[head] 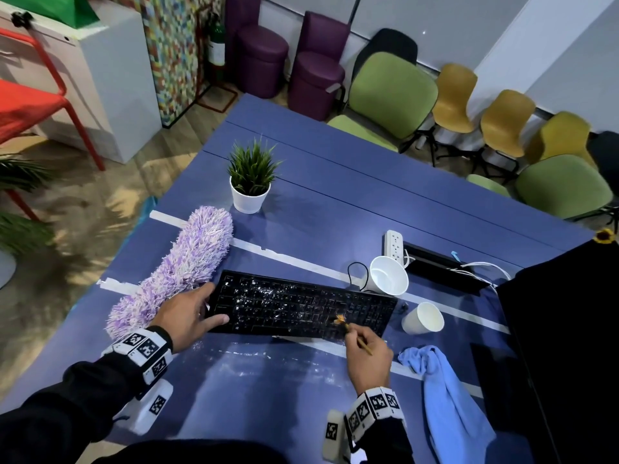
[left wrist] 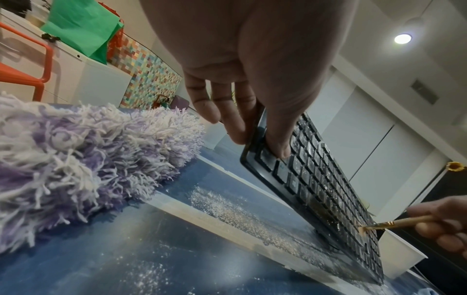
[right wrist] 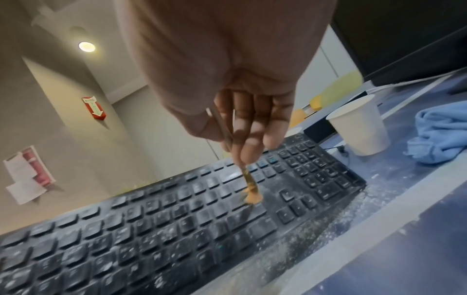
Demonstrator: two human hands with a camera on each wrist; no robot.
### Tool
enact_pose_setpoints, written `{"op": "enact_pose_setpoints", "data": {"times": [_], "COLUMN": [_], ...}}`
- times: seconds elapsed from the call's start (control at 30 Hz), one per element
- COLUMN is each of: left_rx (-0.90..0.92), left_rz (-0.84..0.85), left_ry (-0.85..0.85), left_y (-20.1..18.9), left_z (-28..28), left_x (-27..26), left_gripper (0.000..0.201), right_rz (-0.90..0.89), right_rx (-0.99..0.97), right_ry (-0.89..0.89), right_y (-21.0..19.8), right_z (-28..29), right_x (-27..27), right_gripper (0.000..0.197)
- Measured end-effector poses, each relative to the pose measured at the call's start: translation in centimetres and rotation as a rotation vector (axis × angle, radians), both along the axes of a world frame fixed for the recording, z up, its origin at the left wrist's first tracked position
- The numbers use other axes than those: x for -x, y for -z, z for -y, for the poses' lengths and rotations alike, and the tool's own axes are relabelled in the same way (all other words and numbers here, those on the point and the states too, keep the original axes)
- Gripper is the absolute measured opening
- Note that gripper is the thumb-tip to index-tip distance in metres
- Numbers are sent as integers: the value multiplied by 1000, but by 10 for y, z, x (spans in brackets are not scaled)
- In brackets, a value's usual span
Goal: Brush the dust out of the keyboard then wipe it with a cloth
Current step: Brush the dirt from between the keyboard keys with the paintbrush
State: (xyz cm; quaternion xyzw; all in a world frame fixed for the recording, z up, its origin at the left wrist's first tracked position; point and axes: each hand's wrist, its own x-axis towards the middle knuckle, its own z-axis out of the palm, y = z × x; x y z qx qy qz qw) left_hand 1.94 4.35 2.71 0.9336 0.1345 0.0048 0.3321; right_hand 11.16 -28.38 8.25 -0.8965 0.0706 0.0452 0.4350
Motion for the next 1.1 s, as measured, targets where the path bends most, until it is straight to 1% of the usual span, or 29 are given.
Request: {"op": "enact_pose_setpoints", "data": {"times": [0.1, 0.13, 0.23, 0.27, 0.37, 0.4, 0.53, 0.63, 0.7, 0.77, 0.83, 0.87, 0.93, 1.03, 1.1], "left_rx": [-4, -5, -23, -18, -10, -10, -10, -3, -1, 0, 0, -1, 1, 7, 13], "left_rz": [2, 3, 1, 4, 17, 16, 0, -16, -10, 2, 6, 4, -1, -11, -17], "left_ry": [-7, -7, -6, -4, 4, 4, -15, -26, -29, -39, -44, -41, -42, -46, -43], "left_y": [-1, -3, -5, -5, -4, -5, -3, 2, 0, -4, -7, -8, -7, -7, -7], "left_z": [2, 3, 3, 3, 2, 2, 3, 3, 4, 6, 8, 9, 8, 7, 6], "left_x": [-1, -1, -2, -2, -1, -1, -2, -1, -2, -4, -4, -4, -4, -4, -5], "left_gripper": [50, 49, 47, 47, 43, 44, 55, 59, 56, 50, 50, 50, 51, 53, 54], "right_rz": [-4, -4, 27, 24, 4, -5, 15, 86, 93, 36, -28, -31, 25, 158, 148], "right_rx": [-21, -21, 46, 52, -3, -14, 67, -6, -25, 43, 188, 208, 138, 48, 46], "right_ry": [-156, -171, -45, -42, -183, -194, -49, 9, 47, 67, 23, 17, 11, 30, 47], "right_y": [-2, -3, -1, 1, 1, -1, -4, -7, -6, -3, -1, 1, 2, 3, 10], "right_z": [2, 2, 8, 10, 8, 7, 16, 18, 15, 14, 14, 14, 12, 8, 9], "right_x": [-4, -4, -11, -12, -10, -10, -24, -34, -37, -39, -39, -39, -38, -38, -39], "right_gripper": [20, 19, 16, 15, 17, 18, 19, 20, 21, 19, 17, 16, 17, 22, 23]}}
